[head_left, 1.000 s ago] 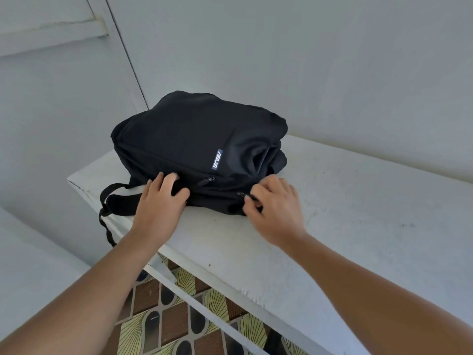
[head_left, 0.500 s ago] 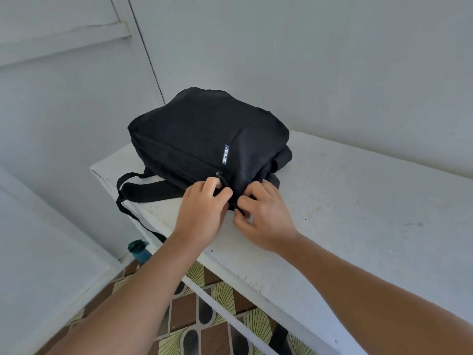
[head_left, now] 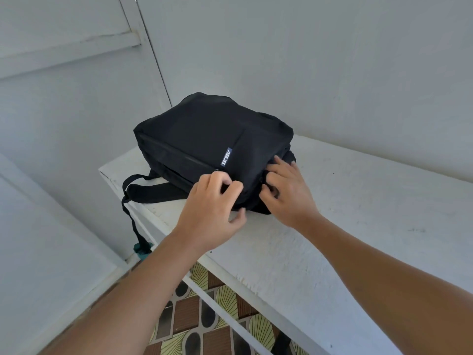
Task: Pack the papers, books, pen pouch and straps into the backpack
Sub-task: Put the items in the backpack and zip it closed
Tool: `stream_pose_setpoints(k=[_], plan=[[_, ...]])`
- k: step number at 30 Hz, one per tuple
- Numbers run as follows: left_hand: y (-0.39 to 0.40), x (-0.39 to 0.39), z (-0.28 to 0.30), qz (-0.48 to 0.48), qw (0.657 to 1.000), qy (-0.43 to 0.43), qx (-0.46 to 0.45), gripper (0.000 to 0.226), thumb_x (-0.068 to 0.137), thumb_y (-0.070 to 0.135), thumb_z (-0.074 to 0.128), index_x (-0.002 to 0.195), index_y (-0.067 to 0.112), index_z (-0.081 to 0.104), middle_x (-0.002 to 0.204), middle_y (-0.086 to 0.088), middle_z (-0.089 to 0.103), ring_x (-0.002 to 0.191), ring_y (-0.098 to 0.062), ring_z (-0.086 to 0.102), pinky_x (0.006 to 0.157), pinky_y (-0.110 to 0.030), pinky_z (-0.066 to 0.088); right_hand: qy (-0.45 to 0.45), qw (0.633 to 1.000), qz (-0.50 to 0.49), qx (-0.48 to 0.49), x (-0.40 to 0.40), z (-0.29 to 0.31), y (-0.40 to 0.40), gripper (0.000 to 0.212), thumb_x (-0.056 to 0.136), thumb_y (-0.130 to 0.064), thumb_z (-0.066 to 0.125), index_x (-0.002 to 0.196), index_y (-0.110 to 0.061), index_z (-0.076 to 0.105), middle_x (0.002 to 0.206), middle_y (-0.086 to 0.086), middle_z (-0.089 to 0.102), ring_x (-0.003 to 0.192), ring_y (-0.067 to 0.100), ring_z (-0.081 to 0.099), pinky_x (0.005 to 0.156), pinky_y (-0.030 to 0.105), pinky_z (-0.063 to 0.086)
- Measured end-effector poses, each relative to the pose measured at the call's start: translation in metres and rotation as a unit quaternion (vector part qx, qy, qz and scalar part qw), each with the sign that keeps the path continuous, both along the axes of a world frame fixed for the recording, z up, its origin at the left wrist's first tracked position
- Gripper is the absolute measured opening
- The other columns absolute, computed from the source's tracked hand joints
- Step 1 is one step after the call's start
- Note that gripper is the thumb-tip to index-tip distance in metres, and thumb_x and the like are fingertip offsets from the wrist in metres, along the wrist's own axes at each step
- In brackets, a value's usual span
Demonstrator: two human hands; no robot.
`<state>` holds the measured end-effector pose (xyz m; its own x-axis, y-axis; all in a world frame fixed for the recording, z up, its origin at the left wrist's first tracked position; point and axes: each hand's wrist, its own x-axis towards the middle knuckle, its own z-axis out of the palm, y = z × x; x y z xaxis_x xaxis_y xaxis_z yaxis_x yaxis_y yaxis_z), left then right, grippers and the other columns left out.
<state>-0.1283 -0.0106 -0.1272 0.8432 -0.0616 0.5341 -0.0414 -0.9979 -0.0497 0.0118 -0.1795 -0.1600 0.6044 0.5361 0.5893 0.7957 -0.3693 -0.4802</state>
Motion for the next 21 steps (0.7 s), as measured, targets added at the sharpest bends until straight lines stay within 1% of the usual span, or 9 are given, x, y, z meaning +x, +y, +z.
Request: stream_pose_setpoints(k=[1, 3, 5, 7, 10, 13, 16, 18, 21], plan=[[-0.006, 0.004, -0.002, 0.01, 1.0, 0.008, 0.0, 0.035, 0.087, 0.045, 0.066, 0.108, 0.018, 0.058, 0.111, -0.004, 0.05, 0.094, -0.023, 0.047, 0.076, -0.034, 0.044, 0.026, 0.999, 0.009, -0.025, -0.002, 0.0, 0.002, 0.03, 0.092, -0.016, 0.056, 0.068, -0.01, 0.038, 0.078, -0.003, 0.056, 0.09, 0.02, 0.057, 0.085, 0.038, 0.045], [-0.009, 0.015, -0.013, 0.051, 0.998, 0.024, 0.012, 0.037, 0.089, 0.048, 0.068, 0.106, 0.019, 0.054, 0.101, -0.003, 0.052, 0.085, -0.023, 0.05, 0.069, -0.036, 0.045, 0.063, 0.996, 0.004, -0.067, -0.006, -0.002, 0.009, 0.03, 0.092, -0.018, 0.058, 0.069, -0.01, 0.04, 0.063, -0.001, 0.046, 0.065, 0.022, 0.047, 0.058, 0.037, 0.038], [-0.002, 0.02, -0.028, 0.075, 0.997, 0.028, 0.011, 0.028, 0.093, 0.04, 0.067, 0.104, 0.018, 0.054, 0.091, -0.003, 0.053, 0.077, -0.026, 0.054, 0.062, -0.037, 0.044, 0.034, 0.997, -0.005, -0.062, -0.014, -0.005, 0.017, 0.031, 0.091, -0.018, 0.058, 0.068, -0.009, 0.04, 0.056, 0.001, 0.043, 0.055, 0.025, 0.042, 0.05, 0.035, 0.028], [0.011, 0.016, -0.039, 0.065, 0.998, 0.023, 0.001, 0.016, 0.096, 0.03, 0.064, 0.101, 0.016, 0.058, 0.088, -0.003, 0.055, 0.074, -0.028, 0.055, 0.06, -0.038, 0.045, 0.007, 0.999, -0.007, -0.052, -0.022, -0.003, 0.025, 0.032, 0.089, -0.016, 0.058, 0.065, -0.011, 0.038, 0.051, 0.001, 0.04, 0.048, 0.027, 0.038, 0.051, 0.032, 0.02], [0.034, -0.003, -0.043, 0.049, 0.999, 0.021, 0.002, 0.01, 0.097, 0.023, 0.063, 0.094, 0.014, 0.059, 0.085, -0.003, 0.057, 0.073, -0.025, 0.056, 0.06, -0.035, 0.045, -0.027, 0.998, 0.006, -0.056, -0.04, -0.001, 0.042, 0.036, 0.089, -0.019, 0.059, 0.064, -0.017, 0.033, 0.049, -0.005, 0.033, 0.045, 0.022, 0.029, 0.059, 0.03, 0.021], [0.059, -0.028, -0.041, 0.044, 0.998, 0.03, 0.021, 0.008, 0.094, 0.017, 0.068, 0.093, 0.013, 0.061, 0.088, -0.003, 0.06, 0.076, -0.023, 0.057, 0.063, -0.032, 0.045, -0.019, 0.998, 0.019, -0.06, -0.06, -0.007, 0.052, 0.033, 0.091, -0.026, 0.058, 0.067, -0.02, 0.036, 0.063, -0.008, 0.038, 0.059, 0.018, 0.036, 0.07, 0.034, 0.033], [0.073, -0.05, -0.04, 0.046, 0.997, 0.036, 0.046, 0.01, 0.091, 0.011, 0.072, 0.093, 0.011, 0.062, 0.089, -0.005, 0.063, 0.079, -0.023, 0.06, 0.072, -0.033, 0.053, 0.003, 1.0, -0.001, -0.029, -0.053, -0.015, 0.042, 0.028, 0.093, -0.03, 0.058, 0.072, -0.022, 0.041, 0.084, -0.005, 0.043, 0.077, 0.018, 0.038, 0.079, 0.032, 0.031], [0.073, -0.054, -0.038, 0.058, 0.996, 0.05, 0.055, 0.012, 0.092, 0.013, 0.073, 0.094, 0.011, 0.062, 0.09, -0.004, 0.064, 0.082, -0.023, 0.06, 0.077, -0.034, 0.056, 0.029, 0.999, -0.038, -0.011, -0.036, -0.014, 0.028, 0.027, 0.093, -0.03, 0.06, 0.073, -0.023, 0.043, 0.09, -0.004, 0.045, 0.082, 0.019, 0.04, 0.079, 0.037, 0.04], [0.056, -0.05, -0.023, 0.081, 0.995, 0.039, 0.032, 0.015, 0.092, 0.021, 0.073, 0.099, 0.012, 0.063, 0.095, -0.003, 0.061, 0.091, -0.024, 0.056, 0.076, -0.037, 0.054, 0.049, 0.998, -0.04, -0.014, -0.018, -0.01, 0.014, 0.026, 0.096, -0.025, 0.062, 0.075, -0.021, 0.047, 0.093, -0.005, 0.047, 0.084, 0.019, 0.042, 0.082, 0.045, 0.048]])
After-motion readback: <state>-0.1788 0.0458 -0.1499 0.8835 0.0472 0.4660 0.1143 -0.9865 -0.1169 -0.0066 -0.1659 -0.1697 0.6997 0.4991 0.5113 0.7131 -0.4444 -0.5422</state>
